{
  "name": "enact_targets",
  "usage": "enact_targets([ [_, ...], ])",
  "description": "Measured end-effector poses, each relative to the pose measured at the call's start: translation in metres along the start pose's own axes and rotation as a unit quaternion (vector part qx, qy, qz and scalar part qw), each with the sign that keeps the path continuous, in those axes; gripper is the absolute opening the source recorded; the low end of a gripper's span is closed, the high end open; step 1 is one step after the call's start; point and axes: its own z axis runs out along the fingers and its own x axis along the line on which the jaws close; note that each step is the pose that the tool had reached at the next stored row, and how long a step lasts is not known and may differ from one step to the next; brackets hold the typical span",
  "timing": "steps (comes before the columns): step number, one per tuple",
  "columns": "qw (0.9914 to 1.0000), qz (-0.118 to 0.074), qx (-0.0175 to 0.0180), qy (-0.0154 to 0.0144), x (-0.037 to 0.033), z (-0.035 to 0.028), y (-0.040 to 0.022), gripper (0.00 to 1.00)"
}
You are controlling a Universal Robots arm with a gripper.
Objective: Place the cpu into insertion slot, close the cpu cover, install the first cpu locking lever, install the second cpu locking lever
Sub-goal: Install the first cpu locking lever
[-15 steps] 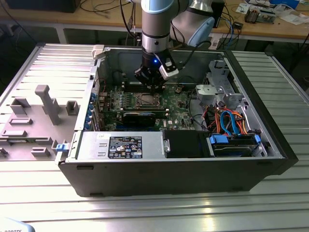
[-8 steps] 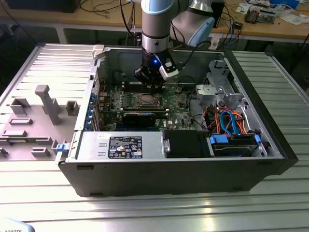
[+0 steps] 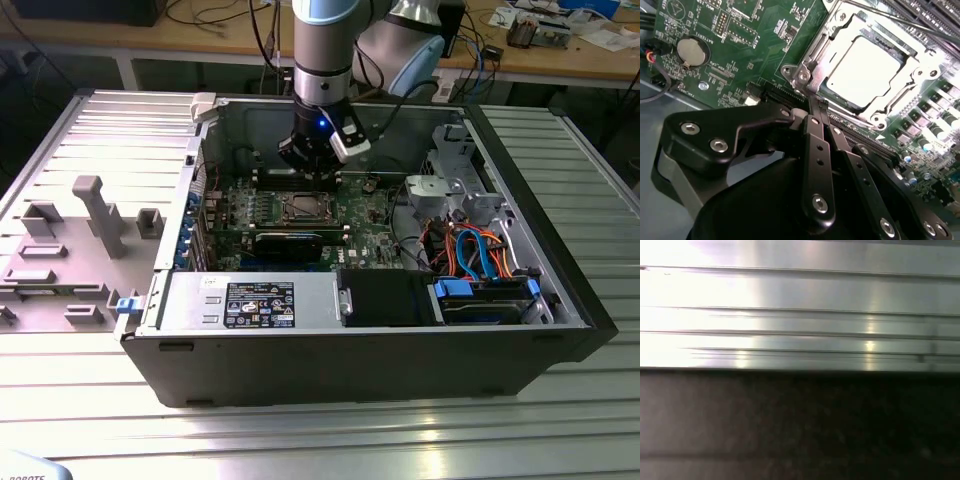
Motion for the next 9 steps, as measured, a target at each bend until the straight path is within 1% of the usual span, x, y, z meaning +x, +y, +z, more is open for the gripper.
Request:
enact_targets([
  [1,1.0,0.0,0.0007,0.0,-0.0001,-0.0017,0.0001,0.11],
  [3,1.0,0.0,0.0014,0.0001,0.0,-0.0019,-0.0004,0.11],
  [6,1.0,0.0,0.0014,0.0,0.0001,-0.0018,-0.0048,0.11],
  [9,1.0,0.0,0.0015,0.0,0.0001,-0.0018,-0.0052,0.11],
])
